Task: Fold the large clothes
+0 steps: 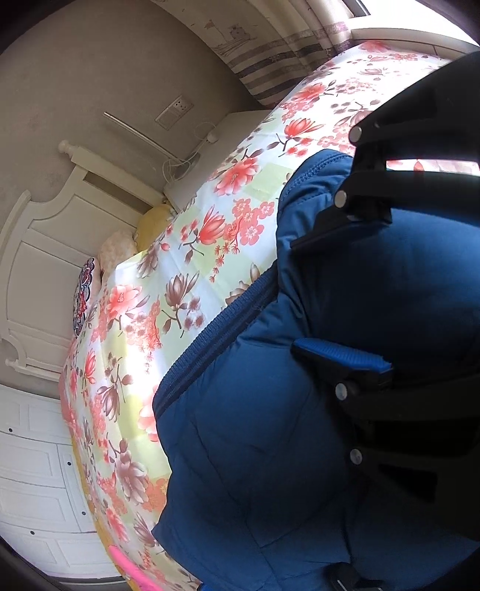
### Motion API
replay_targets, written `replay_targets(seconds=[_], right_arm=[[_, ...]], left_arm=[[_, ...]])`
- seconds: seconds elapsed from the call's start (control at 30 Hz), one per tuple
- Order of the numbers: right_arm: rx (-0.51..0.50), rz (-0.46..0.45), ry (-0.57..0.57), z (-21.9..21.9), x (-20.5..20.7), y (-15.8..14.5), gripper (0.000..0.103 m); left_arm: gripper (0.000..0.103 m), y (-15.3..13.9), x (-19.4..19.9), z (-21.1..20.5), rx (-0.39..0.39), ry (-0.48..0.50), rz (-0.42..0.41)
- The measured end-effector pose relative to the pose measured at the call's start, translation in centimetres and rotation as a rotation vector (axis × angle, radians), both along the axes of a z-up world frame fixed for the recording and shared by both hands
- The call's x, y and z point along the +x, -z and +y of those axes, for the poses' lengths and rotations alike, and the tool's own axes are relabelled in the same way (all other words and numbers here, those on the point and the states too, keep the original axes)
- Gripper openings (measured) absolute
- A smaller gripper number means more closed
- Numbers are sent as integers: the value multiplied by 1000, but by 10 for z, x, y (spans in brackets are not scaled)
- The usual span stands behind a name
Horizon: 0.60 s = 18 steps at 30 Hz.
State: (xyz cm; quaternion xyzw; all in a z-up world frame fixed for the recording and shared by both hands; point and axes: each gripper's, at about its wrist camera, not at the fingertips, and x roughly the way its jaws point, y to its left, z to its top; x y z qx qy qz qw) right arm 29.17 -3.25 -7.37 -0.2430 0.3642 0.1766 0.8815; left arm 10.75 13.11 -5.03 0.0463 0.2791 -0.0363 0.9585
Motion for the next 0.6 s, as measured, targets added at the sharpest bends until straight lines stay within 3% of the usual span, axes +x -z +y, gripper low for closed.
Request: replay_targets(seconds=[0.6], right_arm=[[4,-16,0,-1,-2,1,48]], left_arm=[[99,-1,-6,0,-2,-23,-41]])
